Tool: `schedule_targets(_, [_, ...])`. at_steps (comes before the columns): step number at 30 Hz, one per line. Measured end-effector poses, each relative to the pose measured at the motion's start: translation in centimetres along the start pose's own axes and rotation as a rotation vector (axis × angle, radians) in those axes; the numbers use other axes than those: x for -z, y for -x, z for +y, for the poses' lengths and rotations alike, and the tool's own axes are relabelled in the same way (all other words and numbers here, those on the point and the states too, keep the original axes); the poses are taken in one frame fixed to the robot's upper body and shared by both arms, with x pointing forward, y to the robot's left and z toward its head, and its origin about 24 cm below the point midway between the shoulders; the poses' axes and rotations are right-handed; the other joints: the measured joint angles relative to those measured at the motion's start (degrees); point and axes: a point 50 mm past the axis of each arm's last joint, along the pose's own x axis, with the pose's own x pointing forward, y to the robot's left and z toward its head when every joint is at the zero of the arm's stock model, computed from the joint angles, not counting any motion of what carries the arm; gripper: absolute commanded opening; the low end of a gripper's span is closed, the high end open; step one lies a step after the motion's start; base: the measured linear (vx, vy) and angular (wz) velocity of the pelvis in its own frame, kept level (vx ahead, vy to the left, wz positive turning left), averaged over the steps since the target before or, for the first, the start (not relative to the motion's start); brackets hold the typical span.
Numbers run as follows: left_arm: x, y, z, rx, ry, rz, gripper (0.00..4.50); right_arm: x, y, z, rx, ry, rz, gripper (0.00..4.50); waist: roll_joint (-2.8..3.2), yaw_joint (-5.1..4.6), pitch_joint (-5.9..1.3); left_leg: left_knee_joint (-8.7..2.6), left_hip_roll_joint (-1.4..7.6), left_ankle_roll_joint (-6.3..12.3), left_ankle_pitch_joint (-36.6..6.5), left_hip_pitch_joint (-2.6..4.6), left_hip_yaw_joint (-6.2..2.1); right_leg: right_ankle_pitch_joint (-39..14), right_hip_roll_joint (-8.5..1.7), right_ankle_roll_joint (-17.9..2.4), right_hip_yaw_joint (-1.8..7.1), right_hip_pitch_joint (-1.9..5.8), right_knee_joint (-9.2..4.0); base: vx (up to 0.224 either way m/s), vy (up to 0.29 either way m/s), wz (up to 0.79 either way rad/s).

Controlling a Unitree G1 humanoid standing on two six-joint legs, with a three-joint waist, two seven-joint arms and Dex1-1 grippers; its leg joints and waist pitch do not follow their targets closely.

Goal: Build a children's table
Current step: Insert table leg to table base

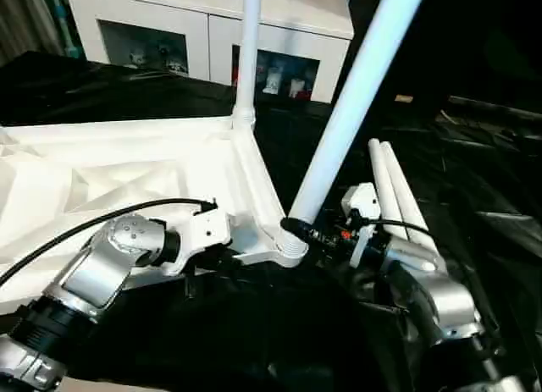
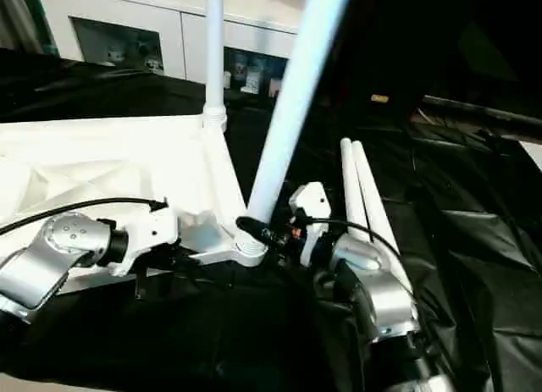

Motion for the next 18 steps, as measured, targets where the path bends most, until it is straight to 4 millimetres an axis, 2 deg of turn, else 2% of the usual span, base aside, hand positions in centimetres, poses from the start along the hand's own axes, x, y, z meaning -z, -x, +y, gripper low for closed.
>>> schedule_targets(4, [0.0,0.0,0.0,0.008,-0.002,0.001,0.00,0.2,0.1,0.0,-0.007,0.001,0.008,1.84,-0.25,-0.01,-0.16,0.00,0.00,0.01,0.01,0.03,0.14,-0.05,-0.02,0.03,0.06,0.03,-0.08,0.000,0.000,0.00])
schedule_targets(11, [0.0,0.0,-0.1,0.009,-0.003,-0.001,0.00,0.5,0.2,-0.2,0.015,-0.060,-0.030,1.84,-0.26,0.02,-0.18,-0.01,0.10,0.01,0.00,0.06,0.26,-0.05,-0.03,0.03,0.05,0.04,-0.08,0.000,0.000,0.00])
schedule_targets(18, [0.0,0.0,0.1,-0.002,-0.005,-0.004,0.00,1.3,0.7,-0.9,0.112,-0.285,-0.150,1.84,0.10,-0.06,0.07,-0.01,0.15,0.01,0.00,0.05,0.33,0.01,-0.03,-0.06,0.04,0.04,-0.07,0.000,0.000,0.00])
